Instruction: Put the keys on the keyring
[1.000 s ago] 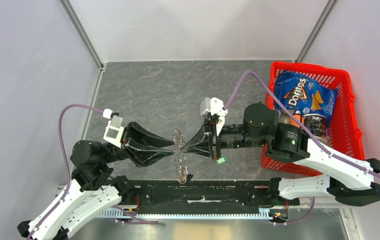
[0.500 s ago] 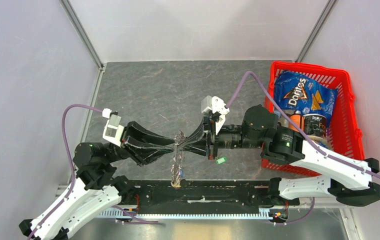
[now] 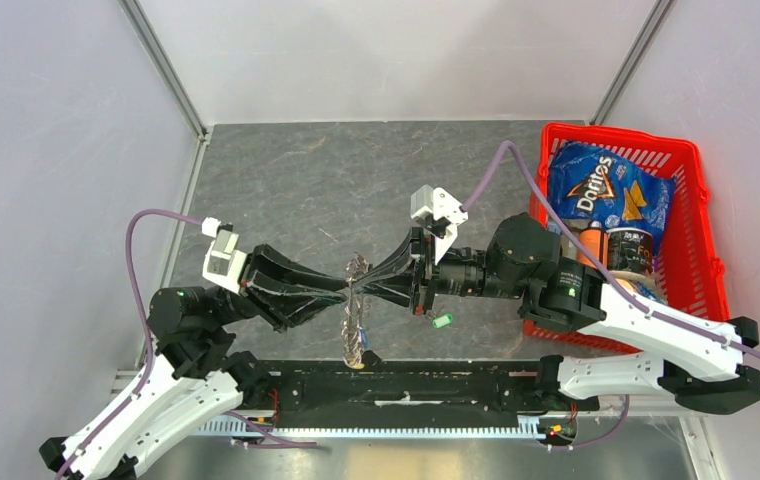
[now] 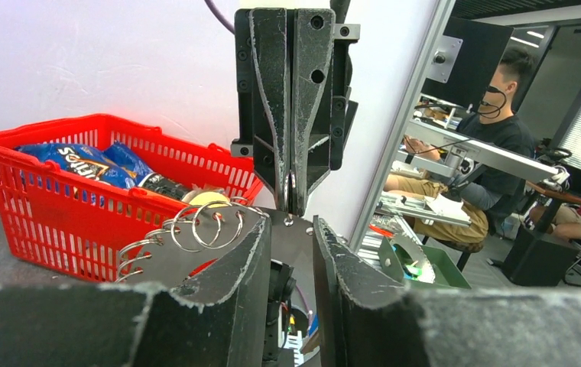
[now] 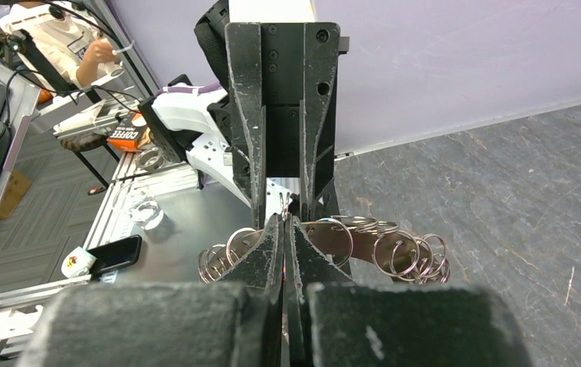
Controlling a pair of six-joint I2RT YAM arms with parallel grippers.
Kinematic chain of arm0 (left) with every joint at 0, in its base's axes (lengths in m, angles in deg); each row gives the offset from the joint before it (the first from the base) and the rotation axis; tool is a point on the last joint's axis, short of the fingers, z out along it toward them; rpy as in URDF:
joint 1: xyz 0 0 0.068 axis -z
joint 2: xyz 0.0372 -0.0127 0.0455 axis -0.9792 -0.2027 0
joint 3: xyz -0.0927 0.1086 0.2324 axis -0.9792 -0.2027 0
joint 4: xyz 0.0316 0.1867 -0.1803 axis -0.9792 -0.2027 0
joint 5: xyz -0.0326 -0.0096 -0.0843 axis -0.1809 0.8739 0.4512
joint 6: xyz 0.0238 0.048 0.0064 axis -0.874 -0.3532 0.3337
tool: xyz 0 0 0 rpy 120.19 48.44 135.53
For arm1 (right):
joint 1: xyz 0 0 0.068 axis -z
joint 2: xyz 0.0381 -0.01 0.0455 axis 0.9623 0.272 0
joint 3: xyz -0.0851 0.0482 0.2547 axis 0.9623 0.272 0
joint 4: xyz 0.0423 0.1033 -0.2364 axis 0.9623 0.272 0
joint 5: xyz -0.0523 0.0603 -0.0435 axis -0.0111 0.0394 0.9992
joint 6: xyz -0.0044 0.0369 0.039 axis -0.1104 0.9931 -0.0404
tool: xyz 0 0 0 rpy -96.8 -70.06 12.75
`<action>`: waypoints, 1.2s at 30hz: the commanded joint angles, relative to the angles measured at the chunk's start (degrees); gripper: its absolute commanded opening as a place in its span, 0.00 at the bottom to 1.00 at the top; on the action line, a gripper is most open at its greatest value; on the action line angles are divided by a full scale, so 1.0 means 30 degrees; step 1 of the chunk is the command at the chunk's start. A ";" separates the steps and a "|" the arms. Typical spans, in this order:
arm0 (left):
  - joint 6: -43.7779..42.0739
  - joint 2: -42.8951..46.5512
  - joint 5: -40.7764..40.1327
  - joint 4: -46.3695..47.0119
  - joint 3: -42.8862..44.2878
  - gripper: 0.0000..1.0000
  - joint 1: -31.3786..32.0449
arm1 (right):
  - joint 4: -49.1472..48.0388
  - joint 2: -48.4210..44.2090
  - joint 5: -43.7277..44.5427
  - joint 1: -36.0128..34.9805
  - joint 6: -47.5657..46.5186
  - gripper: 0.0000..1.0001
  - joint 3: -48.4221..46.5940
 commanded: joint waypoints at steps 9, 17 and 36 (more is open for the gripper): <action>0.0571 -0.0081 -0.0691 0.1187 -0.0177 0.31 -0.0036 | -0.2132 -0.0356 -0.0214 -0.0217 0.0348 0.00 -0.0042; 0.0532 0.0013 -0.0881 0.1363 -0.0247 0.31 -0.0027 | -0.1989 -0.0153 -0.0418 -0.0244 0.0305 0.00 -0.0046; 0.0415 -0.0113 -0.0886 0.1452 -0.0183 0.28 -0.0018 | -0.1927 0.0305 -0.0498 -0.0334 0.0100 0.00 -0.0189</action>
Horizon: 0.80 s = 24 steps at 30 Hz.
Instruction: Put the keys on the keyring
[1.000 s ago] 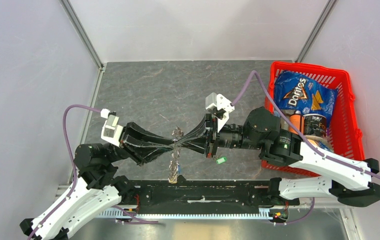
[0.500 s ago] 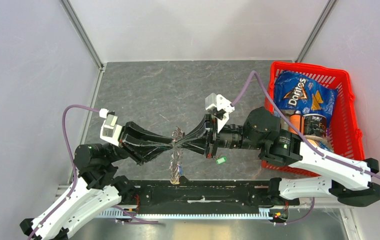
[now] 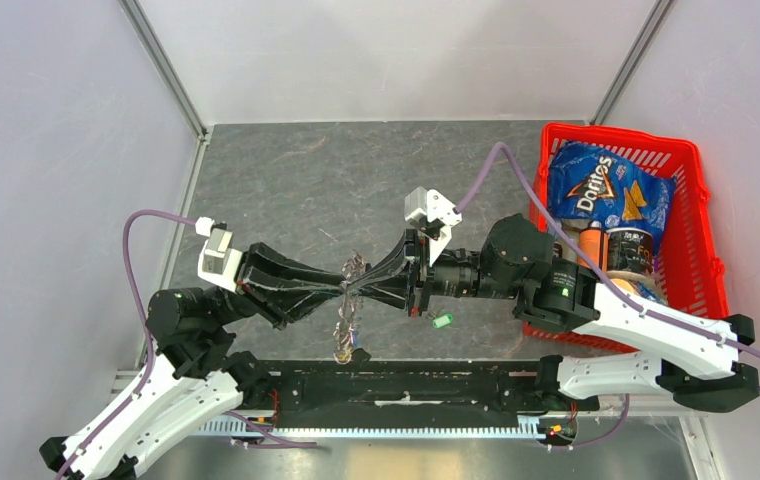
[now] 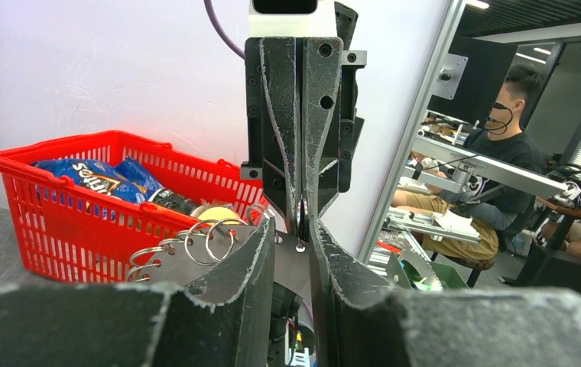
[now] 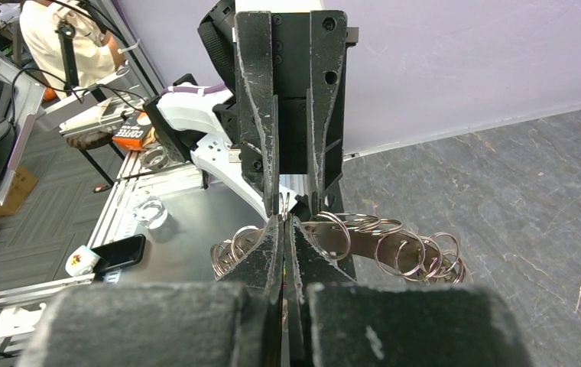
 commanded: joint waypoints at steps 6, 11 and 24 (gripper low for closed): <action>0.0371 -0.0095 0.0073 0.0683 0.0012 0.12 -0.0040 | -0.1565 -0.0003 -0.0148 -0.0181 -0.0044 0.00 -0.0352; 0.0421 -0.0215 0.0443 0.0786 0.0061 0.02 -0.0042 | -0.1759 -0.0035 -0.0162 -0.0214 -0.0003 0.00 -0.0296; -0.0040 -0.0147 0.1593 -0.0085 0.0558 0.02 -0.0044 | -0.0737 -0.0488 -0.0126 -0.0218 -0.0039 0.20 -0.0274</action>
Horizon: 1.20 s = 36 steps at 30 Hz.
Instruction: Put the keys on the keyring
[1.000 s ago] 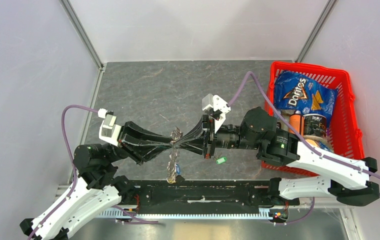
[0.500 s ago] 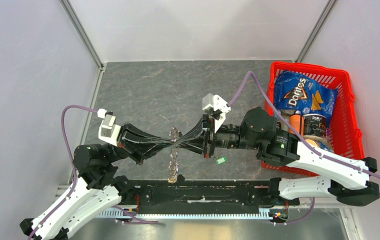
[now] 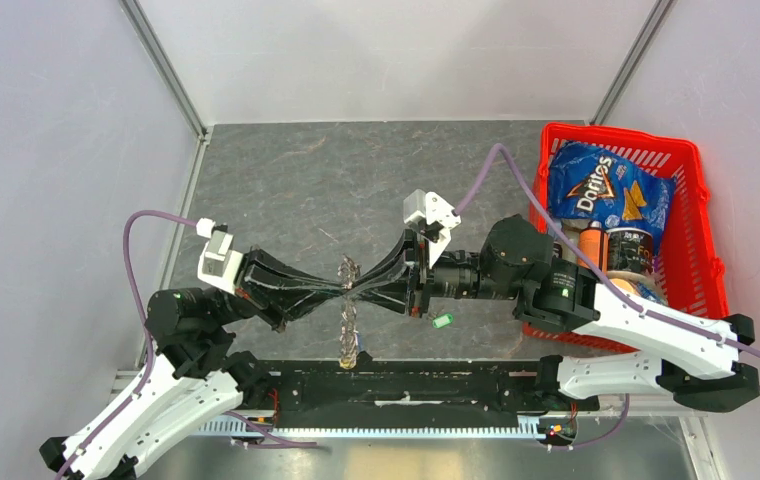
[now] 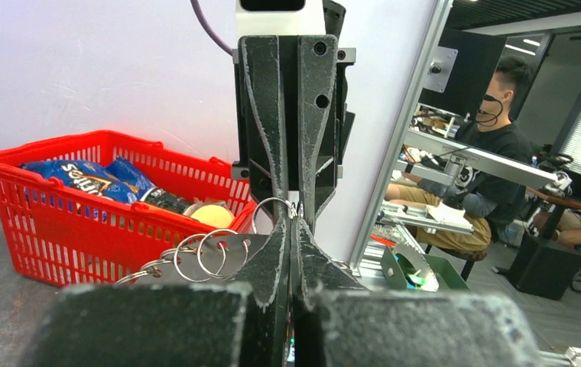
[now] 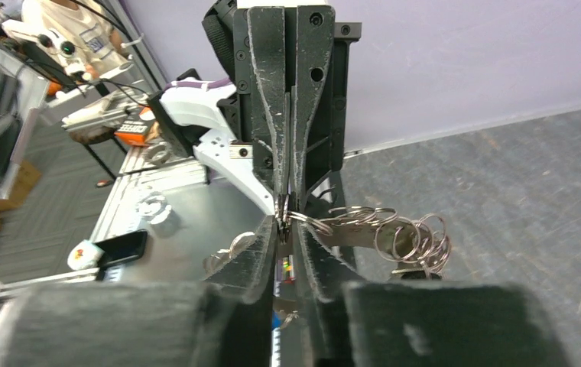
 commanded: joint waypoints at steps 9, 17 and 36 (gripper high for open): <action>-0.1300 -0.0499 0.3500 -0.2961 0.2198 0.02 -0.0042 | 0.3109 -0.1858 0.0167 -0.0161 -0.1015 0.53 -0.1630; -0.1676 -0.0801 0.4409 -0.3809 0.2751 0.02 -0.0028 | 0.5555 -0.1336 0.0329 -0.0159 -0.1299 0.52 -0.2763; -0.3727 -0.0033 0.2373 -0.8290 0.2956 0.02 -0.0029 | 0.6068 -0.1672 0.2747 -0.0160 0.0214 0.58 0.2278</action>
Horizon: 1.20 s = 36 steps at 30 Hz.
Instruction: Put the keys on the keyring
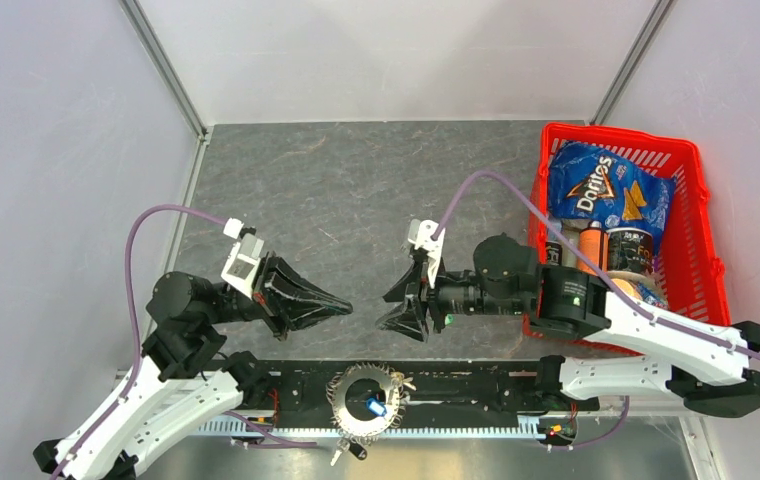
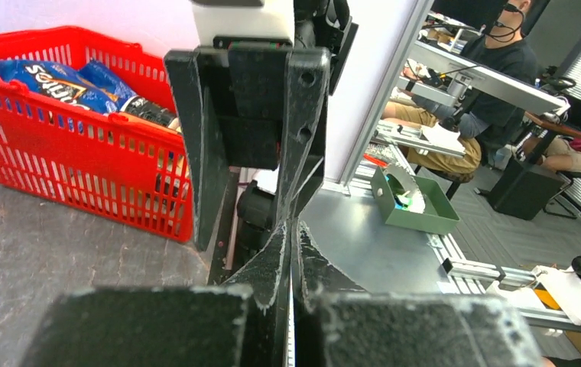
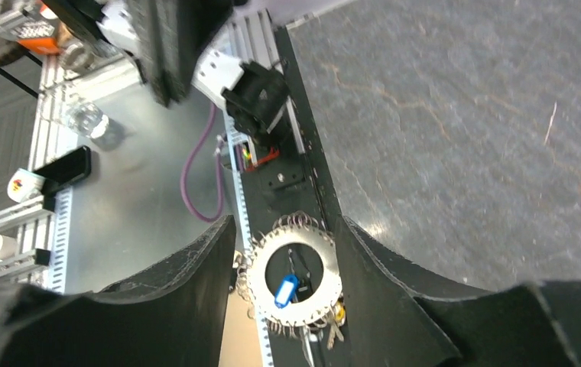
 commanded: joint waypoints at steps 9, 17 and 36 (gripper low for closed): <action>-0.2055 0.1587 -0.2332 -0.4100 0.0262 0.22 -0.0041 | -0.1076 0.0486 -0.0761 -0.0091 0.2786 0.66 0.4778; -0.2375 0.2882 -0.3958 -0.7052 -0.0253 0.46 -0.0029 | -0.1840 0.0112 -0.2429 -0.0661 0.3622 0.66 0.7672; -0.2082 0.7908 -0.6256 -1.1813 -0.0868 0.49 -0.0035 | -0.4550 0.7776 0.9783 -1.1173 -0.7328 0.72 0.6362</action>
